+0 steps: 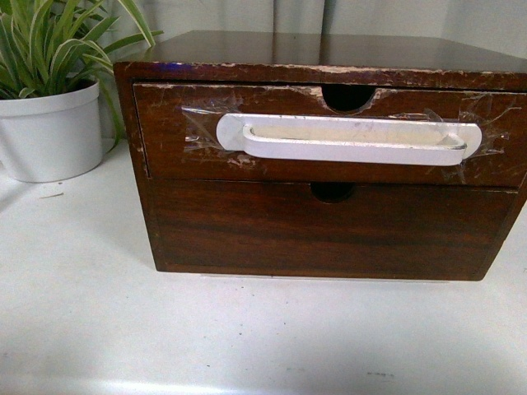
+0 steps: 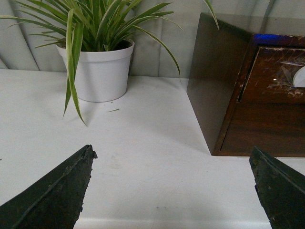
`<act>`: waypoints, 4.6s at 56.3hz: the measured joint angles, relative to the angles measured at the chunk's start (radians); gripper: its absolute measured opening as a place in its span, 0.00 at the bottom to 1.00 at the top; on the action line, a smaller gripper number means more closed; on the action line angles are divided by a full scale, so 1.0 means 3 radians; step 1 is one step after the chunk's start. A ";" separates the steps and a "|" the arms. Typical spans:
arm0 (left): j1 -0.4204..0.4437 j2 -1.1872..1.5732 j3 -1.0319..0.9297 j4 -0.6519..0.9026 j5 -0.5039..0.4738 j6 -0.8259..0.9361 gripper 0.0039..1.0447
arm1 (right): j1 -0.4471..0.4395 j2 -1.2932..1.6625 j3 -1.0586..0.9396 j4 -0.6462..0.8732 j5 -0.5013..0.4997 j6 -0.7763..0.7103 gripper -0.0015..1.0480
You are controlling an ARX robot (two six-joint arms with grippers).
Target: Open drawer
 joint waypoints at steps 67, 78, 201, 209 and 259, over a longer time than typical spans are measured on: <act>0.0000 0.0000 0.0000 0.0000 0.0000 -0.0001 0.94 | 0.0000 0.0000 0.0000 0.0000 0.0000 0.0000 0.91; 0.0000 0.0000 -0.0001 0.0000 0.0000 -0.0001 0.94 | 0.0000 0.0000 0.0000 0.0000 0.0000 0.0000 0.91; -0.0949 0.4122 0.3652 -0.1962 0.2055 0.3283 0.94 | 0.0580 0.3511 0.3133 -0.1862 -0.0916 -0.2935 0.91; -0.1150 0.4316 0.3671 -0.1675 0.1991 0.3122 0.94 | 0.0652 0.3717 0.3184 -0.1737 -0.0963 -0.2904 0.91; -0.1397 0.5183 0.3887 -0.1356 0.1475 0.2992 0.94 | 0.0785 0.4323 0.3215 -0.1411 -0.1137 -0.2820 0.91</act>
